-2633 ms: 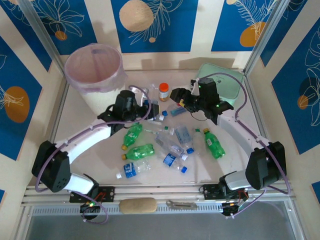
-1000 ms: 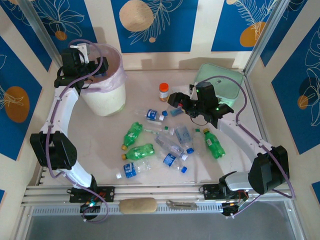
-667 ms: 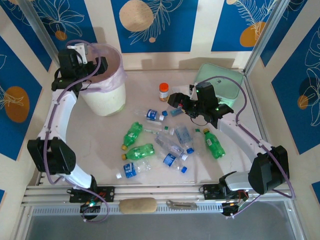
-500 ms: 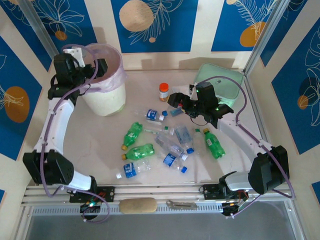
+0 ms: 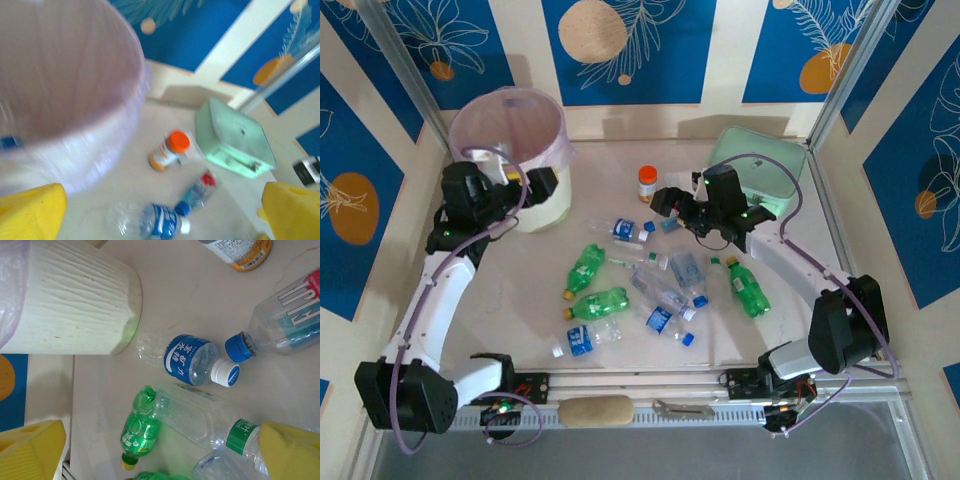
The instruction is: Put the plastic bottles in the bin
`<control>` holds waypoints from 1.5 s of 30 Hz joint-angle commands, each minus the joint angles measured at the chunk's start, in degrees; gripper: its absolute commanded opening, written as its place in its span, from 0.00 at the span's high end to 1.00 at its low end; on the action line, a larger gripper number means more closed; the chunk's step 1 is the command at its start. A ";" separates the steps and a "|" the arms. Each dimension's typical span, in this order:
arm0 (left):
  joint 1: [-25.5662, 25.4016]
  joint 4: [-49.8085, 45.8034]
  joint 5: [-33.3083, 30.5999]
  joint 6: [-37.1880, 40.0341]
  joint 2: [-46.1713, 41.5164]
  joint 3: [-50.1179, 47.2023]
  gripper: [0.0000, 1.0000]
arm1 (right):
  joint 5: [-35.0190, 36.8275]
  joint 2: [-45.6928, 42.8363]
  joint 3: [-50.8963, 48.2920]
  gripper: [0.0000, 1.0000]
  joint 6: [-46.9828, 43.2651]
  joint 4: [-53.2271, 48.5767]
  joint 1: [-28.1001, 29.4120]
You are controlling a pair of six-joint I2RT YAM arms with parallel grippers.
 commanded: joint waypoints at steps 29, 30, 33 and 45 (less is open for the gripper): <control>-22.25 -20.49 -19.22 12.65 16.99 -8.51 0.01 | 0.23 1.55 1.92 0.01 1.62 -0.44 1.46; -22.38 -20.51 -20.13 12.71 17.43 -8.53 0.01 | 0.08 1.55 1.98 0.01 1.62 -0.32 1.46; -22.69 -19.78 -22.43 12.57 19.00 -8.42 0.01 | -0.20 1.55 1.96 0.01 1.54 -0.34 1.46; -24.75 -16.21 -25.90 11.95 26.74 -5.74 0.06 | 0.30 0.64 1.78 0.01 1.19 -1.13 1.63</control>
